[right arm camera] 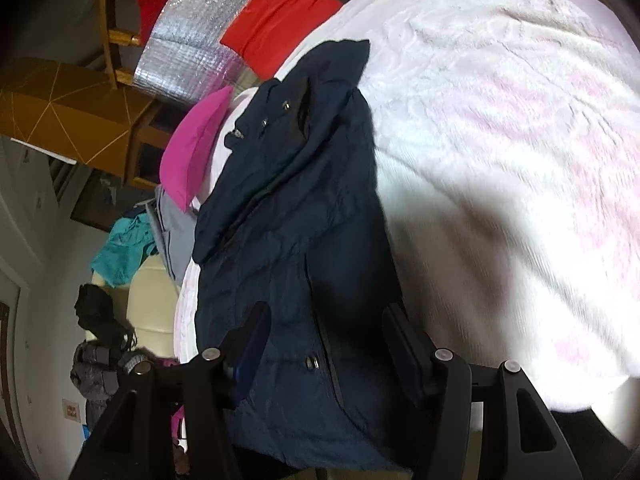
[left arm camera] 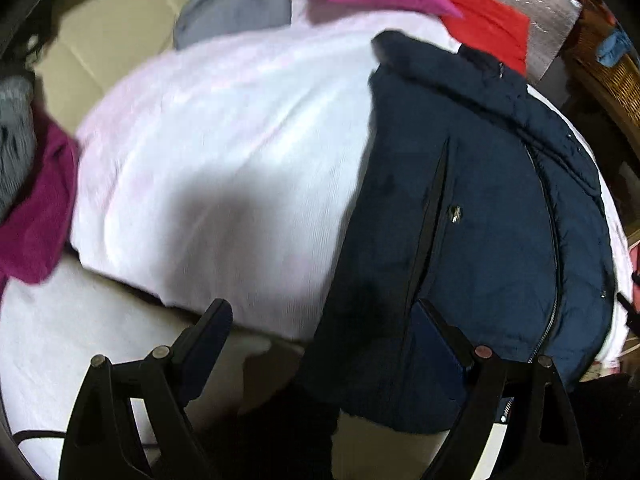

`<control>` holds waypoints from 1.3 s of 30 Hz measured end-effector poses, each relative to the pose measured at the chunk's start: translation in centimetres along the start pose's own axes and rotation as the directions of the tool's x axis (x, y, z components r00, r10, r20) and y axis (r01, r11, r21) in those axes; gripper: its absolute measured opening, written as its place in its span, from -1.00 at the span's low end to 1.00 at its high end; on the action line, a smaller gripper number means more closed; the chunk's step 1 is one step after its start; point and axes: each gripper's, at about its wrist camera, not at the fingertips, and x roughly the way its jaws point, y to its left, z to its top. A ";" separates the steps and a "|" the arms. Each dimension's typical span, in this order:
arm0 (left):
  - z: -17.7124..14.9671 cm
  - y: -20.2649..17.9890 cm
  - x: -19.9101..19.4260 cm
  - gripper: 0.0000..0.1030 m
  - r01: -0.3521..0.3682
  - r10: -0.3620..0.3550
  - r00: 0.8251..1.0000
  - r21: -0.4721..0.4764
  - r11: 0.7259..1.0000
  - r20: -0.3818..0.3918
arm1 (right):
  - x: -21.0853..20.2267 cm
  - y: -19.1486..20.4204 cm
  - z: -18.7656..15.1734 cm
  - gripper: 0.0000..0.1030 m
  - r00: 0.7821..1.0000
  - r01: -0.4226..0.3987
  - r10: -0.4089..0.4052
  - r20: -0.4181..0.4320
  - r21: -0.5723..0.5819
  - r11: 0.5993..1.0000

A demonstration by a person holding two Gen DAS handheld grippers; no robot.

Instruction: Fold large clothes

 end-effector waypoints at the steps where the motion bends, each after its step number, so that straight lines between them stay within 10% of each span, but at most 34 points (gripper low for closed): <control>1: 0.0 0.2 0.4 0.77 0.015 -0.015 1.000 -0.004 1.000 -0.026 | -0.1 -0.2 -0.3 0.20 1.000 0.006 -0.006 -0.006 0.000 1.000; 13: 0.0 2.1 4.0 0.76 0.209 -0.232 0.955 -0.139 0.968 -0.184 | -1.7 -4.5 -4.5 0.30 0.994 0.093 -0.091 -0.068 0.030 0.995; 20: -0.6 0.9 5.1 0.31 0.212 -0.231 0.943 -0.101 0.972 -0.241 | -1.4 -5.0 -5.2 0.30 0.987 0.139 -0.137 -0.079 0.017 0.990; 35: -0.8 0.1 6.8 0.52 0.226 -0.250 0.944 -0.131 0.965 -0.214 | -0.7 -5.5 -6.1 0.38 0.965 0.241 -0.243 -0.095 -0.031 0.970; 39: -0.9 -0.9 6.7 0.08 0.249 -0.264 0.944 -0.096 0.964 -0.200 | 0.3 -4.9 -6.3 0.49 0.963 0.247 -0.251 -0.093 -0.054 0.967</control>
